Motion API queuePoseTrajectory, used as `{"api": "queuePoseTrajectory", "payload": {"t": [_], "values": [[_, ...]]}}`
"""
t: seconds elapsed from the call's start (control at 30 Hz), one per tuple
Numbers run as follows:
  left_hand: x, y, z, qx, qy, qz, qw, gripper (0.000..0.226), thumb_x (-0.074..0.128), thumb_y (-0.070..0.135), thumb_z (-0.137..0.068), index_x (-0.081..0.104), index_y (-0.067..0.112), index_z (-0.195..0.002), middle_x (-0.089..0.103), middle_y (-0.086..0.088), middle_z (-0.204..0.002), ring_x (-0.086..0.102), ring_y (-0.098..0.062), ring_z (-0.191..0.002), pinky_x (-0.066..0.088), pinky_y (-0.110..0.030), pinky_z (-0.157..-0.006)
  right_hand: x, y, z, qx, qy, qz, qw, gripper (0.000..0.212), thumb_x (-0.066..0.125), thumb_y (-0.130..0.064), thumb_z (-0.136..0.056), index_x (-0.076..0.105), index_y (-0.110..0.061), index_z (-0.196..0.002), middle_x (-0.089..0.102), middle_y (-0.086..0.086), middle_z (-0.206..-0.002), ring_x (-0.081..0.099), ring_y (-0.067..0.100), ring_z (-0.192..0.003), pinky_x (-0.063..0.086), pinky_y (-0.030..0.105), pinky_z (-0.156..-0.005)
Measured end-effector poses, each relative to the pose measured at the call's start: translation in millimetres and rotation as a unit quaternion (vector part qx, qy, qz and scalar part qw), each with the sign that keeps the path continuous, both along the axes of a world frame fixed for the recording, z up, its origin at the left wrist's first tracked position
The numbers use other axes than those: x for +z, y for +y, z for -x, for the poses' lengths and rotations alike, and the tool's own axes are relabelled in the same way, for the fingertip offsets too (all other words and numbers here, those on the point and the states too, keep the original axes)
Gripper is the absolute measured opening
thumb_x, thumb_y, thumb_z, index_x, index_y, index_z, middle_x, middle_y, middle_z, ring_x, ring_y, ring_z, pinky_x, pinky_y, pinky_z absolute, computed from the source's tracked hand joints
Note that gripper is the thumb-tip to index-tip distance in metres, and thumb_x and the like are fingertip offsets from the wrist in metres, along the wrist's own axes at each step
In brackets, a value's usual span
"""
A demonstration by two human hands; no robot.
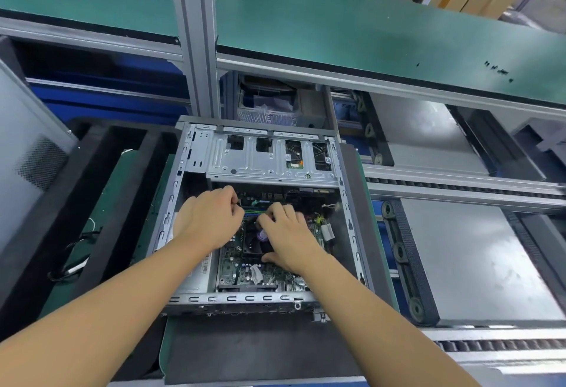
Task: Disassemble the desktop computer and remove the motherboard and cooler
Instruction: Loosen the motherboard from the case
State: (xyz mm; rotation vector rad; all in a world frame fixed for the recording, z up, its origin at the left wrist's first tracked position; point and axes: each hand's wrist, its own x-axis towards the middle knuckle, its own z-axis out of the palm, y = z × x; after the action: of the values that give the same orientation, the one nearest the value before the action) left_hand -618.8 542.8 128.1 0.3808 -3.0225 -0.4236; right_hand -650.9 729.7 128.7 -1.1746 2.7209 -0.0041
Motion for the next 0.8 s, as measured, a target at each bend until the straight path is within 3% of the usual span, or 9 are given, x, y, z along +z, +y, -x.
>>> {"api": "queuePoseTrajectory", "payload": {"t": [0.1,0.17,0.23,0.33,0.4,0.5,0.57,0.7,0.8], "values": [[-0.8,-0.2,0.8,-0.009,-0.001,0.012,1.0,0.018,0.042,0.038,-0.091,0.058,0.031,-0.099,0.065,0.015,-0.094,0.058,-0.013,-0.082,0.045,-0.034,-0.072,5.1,0.5,-2.4,0.089,-0.042,0.013,0.995,0.025,0.074,-0.029,-0.085,0.056,-0.021,-0.099,0.056,0.002,-0.107,0.05,0.022,-0.097,0.044,0.04,-0.086],[-1.3,-0.7,1.5,-0.013,-0.004,0.017,1.0,0.018,0.042,0.038,-0.091,0.058,0.032,-0.096,0.065,0.014,-0.094,0.058,-0.013,-0.082,0.045,-0.033,-0.072,8.3,-0.4,-7.0,0.102,-0.122,-0.02,0.987,0.014,0.068,-0.026,-0.09,0.059,-0.021,-0.1,0.065,0.002,-0.098,0.06,0.022,-0.086,0.049,0.034,-0.073],[-2.3,-1.5,2.2,-0.015,-0.009,0.02,1.0,0.018,0.041,0.039,-0.091,0.058,0.033,-0.094,0.064,0.015,-0.093,0.058,-0.013,-0.082,0.046,-0.034,-0.072,9.0,1.2,-9.1,0.09,-0.135,-0.054,0.985,0.017,0.065,-0.029,-0.092,0.062,-0.02,-0.106,0.067,0.005,-0.098,0.063,0.027,-0.085,0.047,0.032,-0.067],[-4.3,-2.0,2.3,-0.019,-0.011,0.023,0.999,0.019,0.039,0.039,-0.091,0.057,0.034,-0.092,0.063,0.015,-0.091,0.057,-0.013,-0.08,0.046,-0.033,-0.068,14.9,9.2,-6.4,0.032,-0.195,-0.131,0.971,0.024,0.07,-0.031,-0.088,0.065,-0.016,-0.106,0.067,0.005,-0.104,0.062,0.026,-0.091,0.049,0.033,-0.072],[-5.1,-2.5,2.5,-0.018,-0.013,0.023,0.999,0.02,0.038,0.04,-0.091,0.057,0.034,-0.092,0.063,0.015,-0.091,0.058,-0.013,-0.079,0.046,-0.033,-0.067,20.4,13.9,-2.1,0.02,-0.23,-0.182,0.956,0.018,0.07,-0.023,-0.089,0.069,-0.012,-0.103,0.069,0.007,-0.103,0.065,0.025,-0.09,0.051,0.033,-0.072],[-5.3,-2.9,2.8,-0.018,-0.012,0.021,1.0,0.019,0.038,0.04,-0.09,0.056,0.035,-0.091,0.063,0.016,-0.091,0.058,-0.012,-0.079,0.046,-0.033,-0.067,25.4,19.7,-0.7,-0.013,-0.308,-0.185,0.933,0.013,0.064,-0.022,-0.094,0.071,-0.011,-0.098,0.072,0.006,-0.095,0.063,0.013,-0.059,0.049,0.025,-0.054],[-4.6,-2.7,2.6,-0.018,-0.01,0.019,1.0,0.019,0.038,0.04,-0.09,0.056,0.035,-0.091,0.063,0.016,-0.09,0.058,-0.012,-0.078,0.044,-0.032,-0.065,30.9,26.4,2.9,-0.073,-0.38,-0.172,0.906,0.02,0.06,-0.028,-0.098,0.067,-0.011,-0.09,0.069,0.005,-0.082,0.059,0.012,-0.05,0.049,0.023,-0.046],[-2.0,-2.1,1.8,-0.027,-0.021,0.027,0.999,0.02,0.037,0.039,-0.09,0.057,0.036,-0.089,0.063,0.016,-0.091,0.057,-0.013,-0.078,0.041,-0.032,-0.065,35.9,35.7,9.2,-0.061,-0.36,-0.284,0.887,0.034,0.056,-0.039,-0.099,0.066,-0.012,-0.083,0.061,-0.004,-0.051,0.055,0.013,-0.047,0.051,0.027,-0.059],[-1.2,-2.1,1.4,-0.023,-0.028,0.03,0.999,0.022,0.037,0.039,-0.09,0.058,0.035,-0.087,0.061,0.016,-0.087,0.056,-0.012,-0.075,0.038,-0.031,-0.062,27.2,28.9,1.4,-0.007,-0.305,-0.311,0.9,0.037,0.055,-0.035,-0.099,0.069,-0.001,-0.096,0.065,0.003,-0.071,0.059,0.022,-0.067,0.054,0.035,-0.076]]}}
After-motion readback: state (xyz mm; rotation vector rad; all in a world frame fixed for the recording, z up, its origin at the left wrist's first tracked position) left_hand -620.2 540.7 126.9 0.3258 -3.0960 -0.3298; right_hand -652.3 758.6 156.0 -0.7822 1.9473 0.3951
